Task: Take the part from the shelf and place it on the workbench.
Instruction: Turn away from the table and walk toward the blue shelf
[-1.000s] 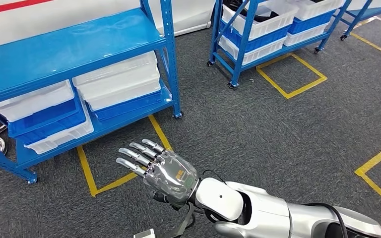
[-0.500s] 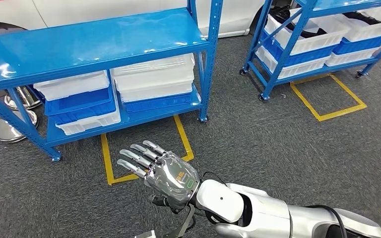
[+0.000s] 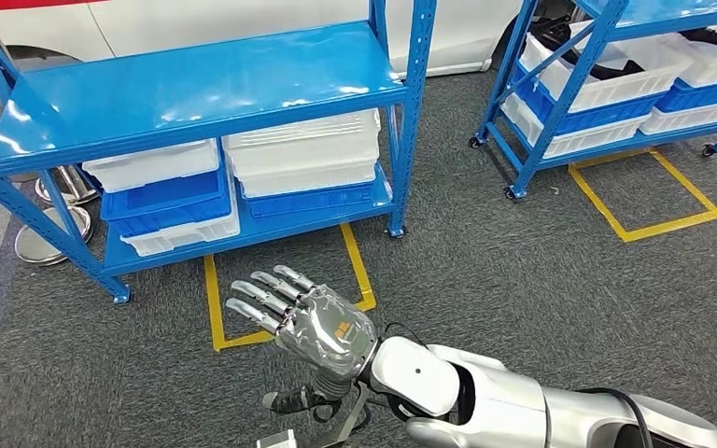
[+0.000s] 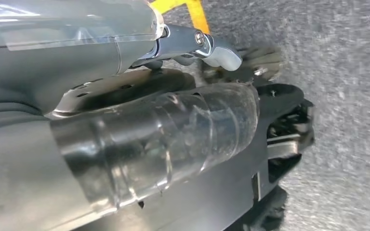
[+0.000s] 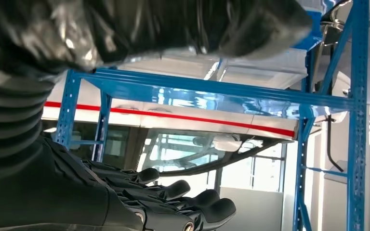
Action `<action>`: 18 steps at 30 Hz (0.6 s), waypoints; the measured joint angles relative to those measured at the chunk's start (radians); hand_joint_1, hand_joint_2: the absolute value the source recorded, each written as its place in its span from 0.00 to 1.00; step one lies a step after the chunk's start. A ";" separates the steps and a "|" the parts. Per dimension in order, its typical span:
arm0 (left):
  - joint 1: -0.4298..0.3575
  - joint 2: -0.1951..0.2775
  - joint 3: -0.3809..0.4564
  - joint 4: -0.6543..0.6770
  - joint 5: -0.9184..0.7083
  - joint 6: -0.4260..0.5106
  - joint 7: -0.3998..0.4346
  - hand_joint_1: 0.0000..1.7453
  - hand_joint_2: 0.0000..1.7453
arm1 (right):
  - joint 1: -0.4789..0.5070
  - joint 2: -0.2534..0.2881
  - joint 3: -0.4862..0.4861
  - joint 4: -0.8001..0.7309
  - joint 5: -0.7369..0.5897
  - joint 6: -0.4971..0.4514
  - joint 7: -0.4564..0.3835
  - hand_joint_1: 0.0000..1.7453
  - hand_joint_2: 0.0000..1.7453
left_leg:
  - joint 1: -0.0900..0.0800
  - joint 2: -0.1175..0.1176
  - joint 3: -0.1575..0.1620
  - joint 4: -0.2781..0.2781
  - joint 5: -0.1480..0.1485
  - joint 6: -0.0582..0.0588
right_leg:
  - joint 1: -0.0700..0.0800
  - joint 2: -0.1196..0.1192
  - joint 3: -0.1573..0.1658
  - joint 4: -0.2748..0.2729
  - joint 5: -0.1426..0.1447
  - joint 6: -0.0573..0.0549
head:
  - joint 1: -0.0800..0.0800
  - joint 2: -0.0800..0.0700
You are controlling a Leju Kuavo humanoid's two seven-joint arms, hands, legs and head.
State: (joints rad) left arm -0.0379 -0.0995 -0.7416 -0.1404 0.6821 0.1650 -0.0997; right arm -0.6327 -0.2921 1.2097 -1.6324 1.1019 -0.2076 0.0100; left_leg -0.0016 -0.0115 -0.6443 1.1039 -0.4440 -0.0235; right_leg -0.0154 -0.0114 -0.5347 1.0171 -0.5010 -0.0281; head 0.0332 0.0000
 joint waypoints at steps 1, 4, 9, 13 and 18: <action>0.001 0.001 0.000 0.000 0.000 0.000 0.002 0.00 0.00 | 0.004 0.000 -0.003 0.001 -0.008 0.007 0.007 0.00 0.00 | 0.001 0.003 0.022 -0.050 0.015 0.003 | 0.002 0.000 0.001 0.005 -0.007 0.005 | -0.001 0.000; 0.003 0.001 0.000 0.000 0.000 -0.001 0.003 0.00 0.00 | 0.032 0.000 -0.032 0.037 -0.059 0.019 0.022 0.00 0.00 | -0.001 -0.001 0.036 -0.084 0.008 0.027 | 0.010 -0.002 -0.003 0.009 -0.016 0.019 | -0.003 0.000; 0.002 0.000 0.000 0.000 0.006 -0.001 0.005 0.00 0.00 | 0.129 0.008 -0.157 0.232 -0.125 -0.007 0.016 0.00 0.00 | 0.003 -0.010 0.051 -0.091 -0.002 0.060 | 0.005 0.002 -0.086 0.169 -0.090 0.041 | -0.002 0.000; 0.003 0.000 0.000 0.000 0.007 -0.001 0.012 0.00 0.00 | 0.230 0.024 -0.274 0.426 -0.157 -0.007 0.063 0.00 0.00 | -0.006 -0.022 0.071 -0.091 -0.019 0.068 | 0.008 0.005 -0.184 0.272 -0.062 0.033 | -0.002 0.000; 0.003 -0.007 0.000 0.000 0.012 0.007 0.025 0.00 0.00 | 0.336 0.074 -0.510 0.779 -0.286 -0.074 0.089 0.00 0.00 | -0.014 -0.033 0.103 -0.095 -0.045 0.060 | 0.028 0.003 -0.086 0.030 0.052 -0.013 | -0.003 0.000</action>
State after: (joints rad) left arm -0.0346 -0.1065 -0.7416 -0.1408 0.6945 0.1722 -0.0751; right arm -0.2967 -0.2186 0.6993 -0.8535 0.8162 -0.2814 0.0986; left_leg -0.0155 -0.0448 -0.5413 1.0084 -0.4888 0.0366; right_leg 0.0125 -0.0080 -0.6207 1.0471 -0.4493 -0.0410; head 0.0306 0.0000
